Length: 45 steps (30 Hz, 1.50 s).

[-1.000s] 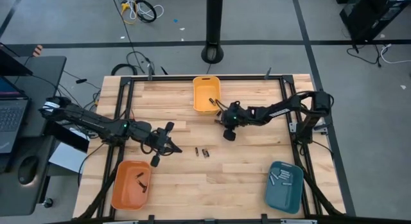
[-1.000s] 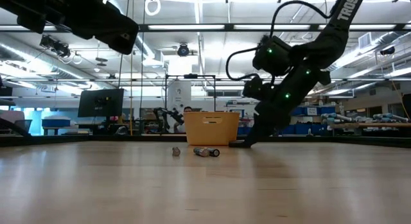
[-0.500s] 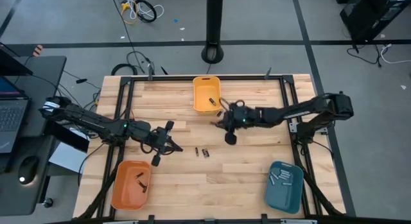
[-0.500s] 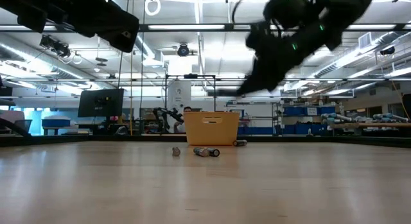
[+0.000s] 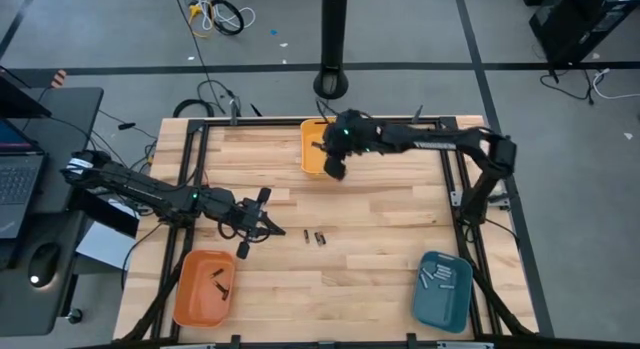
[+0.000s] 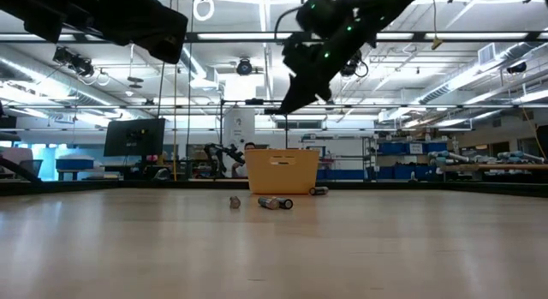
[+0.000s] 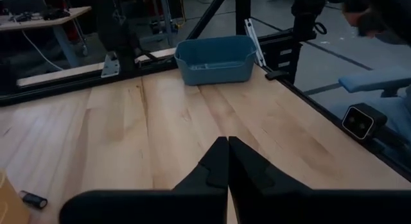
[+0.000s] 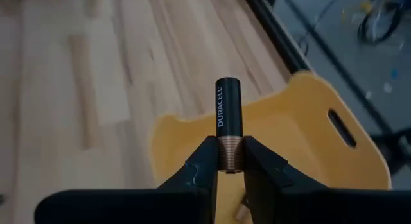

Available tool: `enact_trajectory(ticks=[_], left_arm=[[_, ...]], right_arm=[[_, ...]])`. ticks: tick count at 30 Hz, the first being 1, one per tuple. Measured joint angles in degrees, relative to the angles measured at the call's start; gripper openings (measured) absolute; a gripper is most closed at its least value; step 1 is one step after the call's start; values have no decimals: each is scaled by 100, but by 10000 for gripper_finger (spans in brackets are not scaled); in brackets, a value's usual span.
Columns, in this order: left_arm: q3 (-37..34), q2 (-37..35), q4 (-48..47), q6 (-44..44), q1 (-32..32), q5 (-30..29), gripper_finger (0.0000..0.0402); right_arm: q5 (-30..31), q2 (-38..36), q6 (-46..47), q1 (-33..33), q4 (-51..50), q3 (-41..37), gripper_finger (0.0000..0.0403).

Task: Sort batteries
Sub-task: Put the large black battery into the yellow bin, then put the small black battery into the orange bin

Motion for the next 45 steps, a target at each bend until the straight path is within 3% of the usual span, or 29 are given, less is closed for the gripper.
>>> enact_trajectory(ticks=[5,12,21,29,35,39,45], left_arm=[[0,0,5,-2,0,0,10],[0,0,-4,-4,0,-2,10],[0,0,8,25,0,-186,10],[0,0,31,36,0,-187,10],[0,29,-138,1,32,-785,10],[0,268,-222,-345,92,-787,10],[85,1002,-243,-247,103,-782,10]], right_arm=[[-285,667,27,-420,-532,537,58],[-527,1256,215,-726,-608,658,63],[-523,1306,458,-880,-750,661,94],[-521,1342,394,-872,-764,661,29],[-446,599,16,-636,-1382,661,18],[115,-159,-19,-205,-2093,567,11],[276,-1385,382,682,-1336,-753,8]])
